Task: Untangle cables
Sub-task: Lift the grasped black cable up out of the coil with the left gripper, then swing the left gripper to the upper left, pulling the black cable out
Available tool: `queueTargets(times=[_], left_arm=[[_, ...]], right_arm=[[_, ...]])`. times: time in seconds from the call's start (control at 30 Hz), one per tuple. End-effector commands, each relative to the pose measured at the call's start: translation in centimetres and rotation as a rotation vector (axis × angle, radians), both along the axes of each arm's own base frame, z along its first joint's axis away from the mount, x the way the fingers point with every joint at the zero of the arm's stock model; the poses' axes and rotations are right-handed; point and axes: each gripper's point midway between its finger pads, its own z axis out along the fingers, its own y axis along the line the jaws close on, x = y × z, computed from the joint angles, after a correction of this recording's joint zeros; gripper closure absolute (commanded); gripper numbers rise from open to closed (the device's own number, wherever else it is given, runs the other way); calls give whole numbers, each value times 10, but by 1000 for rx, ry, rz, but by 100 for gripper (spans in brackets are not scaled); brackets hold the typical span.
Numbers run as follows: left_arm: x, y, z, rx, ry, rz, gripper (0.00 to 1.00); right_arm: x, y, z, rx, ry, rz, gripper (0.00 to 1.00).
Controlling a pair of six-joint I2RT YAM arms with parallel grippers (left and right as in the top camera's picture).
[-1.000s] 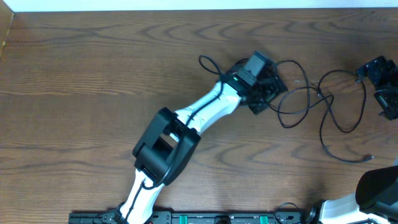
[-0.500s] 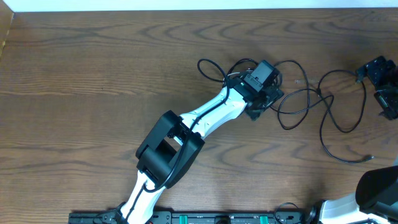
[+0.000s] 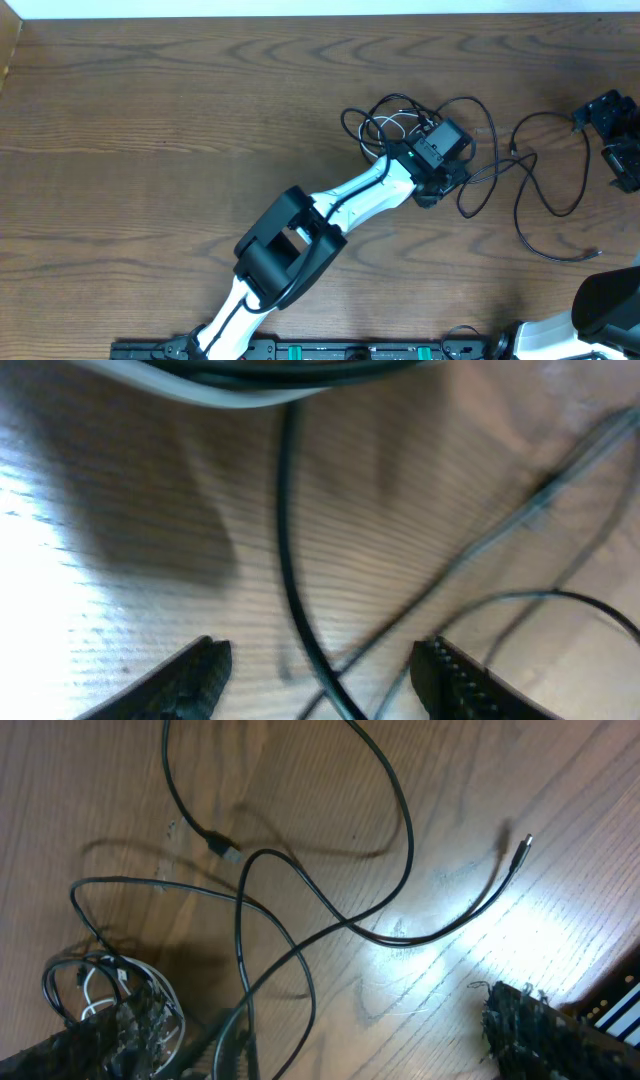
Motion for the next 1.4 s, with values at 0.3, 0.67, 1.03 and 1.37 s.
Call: queueTargets(times=[0.3,0.67,1.03,1.37], left_arm=[[13,-12,20,-24,-172,-197,92],[3,-17,208,-213,-599,-413,93],[-6,70,370,-112,-1073,-318,92],[23,246,404,166,-1052,33,93]], right_arm=[[-1,0,-1,-1,4,-14,1],[-1,0,-1,-1,4,-14,1],[-1,0,-1,-1,4,-14,1],[-1,0,-1,-1,4,-14,1]])
